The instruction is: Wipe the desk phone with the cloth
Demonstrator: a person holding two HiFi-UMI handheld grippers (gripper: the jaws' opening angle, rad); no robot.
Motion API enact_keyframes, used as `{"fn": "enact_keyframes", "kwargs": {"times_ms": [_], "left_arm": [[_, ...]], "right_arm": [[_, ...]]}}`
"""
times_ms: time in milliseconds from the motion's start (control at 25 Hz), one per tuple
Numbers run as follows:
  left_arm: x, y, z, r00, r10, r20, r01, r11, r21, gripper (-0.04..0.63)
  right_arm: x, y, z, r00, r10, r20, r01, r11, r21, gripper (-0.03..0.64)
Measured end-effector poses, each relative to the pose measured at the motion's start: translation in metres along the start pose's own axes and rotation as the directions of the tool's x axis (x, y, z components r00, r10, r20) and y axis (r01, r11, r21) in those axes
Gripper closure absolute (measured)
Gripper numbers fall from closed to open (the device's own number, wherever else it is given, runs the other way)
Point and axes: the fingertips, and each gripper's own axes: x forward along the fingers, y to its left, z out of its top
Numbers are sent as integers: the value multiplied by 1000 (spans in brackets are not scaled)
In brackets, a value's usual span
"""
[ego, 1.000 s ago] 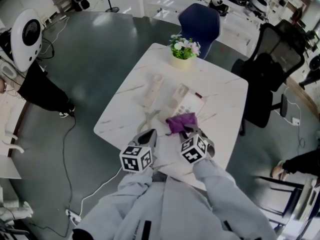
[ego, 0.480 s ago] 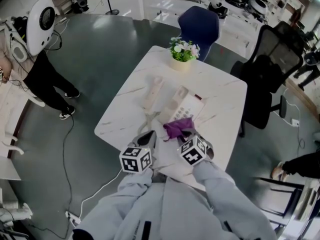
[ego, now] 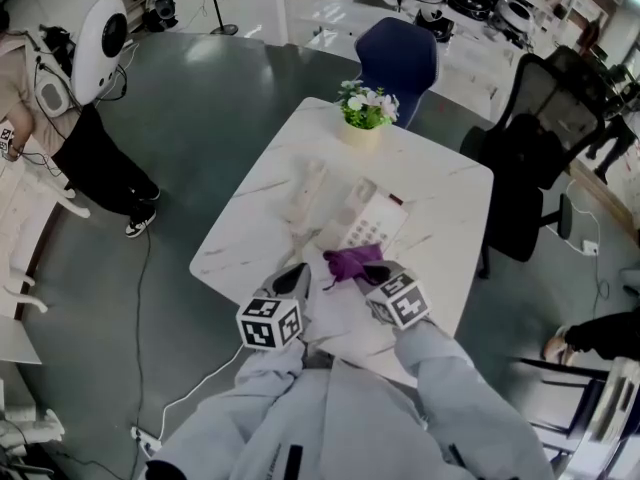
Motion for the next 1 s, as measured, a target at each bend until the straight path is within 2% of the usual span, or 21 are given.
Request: {"fn": "enact_keyframes", "kwargs": {"times_ms": [200,400,720,1000], "left_arm": [[5,4,9,1000,1,20,-1,1000,3,597],[14,4,21,999,-10,33,10,1000,10,597],[27,2,33,999,-28,37,27,1000,14,597],[47,5,37,999,-41,22,41,999,23,597]], "right_arm": [[-18,-19,33,990,6,140,-20,995,98,577],[-34,-48,67,973,-61,224,41,995,94,577],[-48,-95,108,935,-191,299,174,981,83,577],[-47,-144,132,884,-341,319,339,939,63,577]]}}
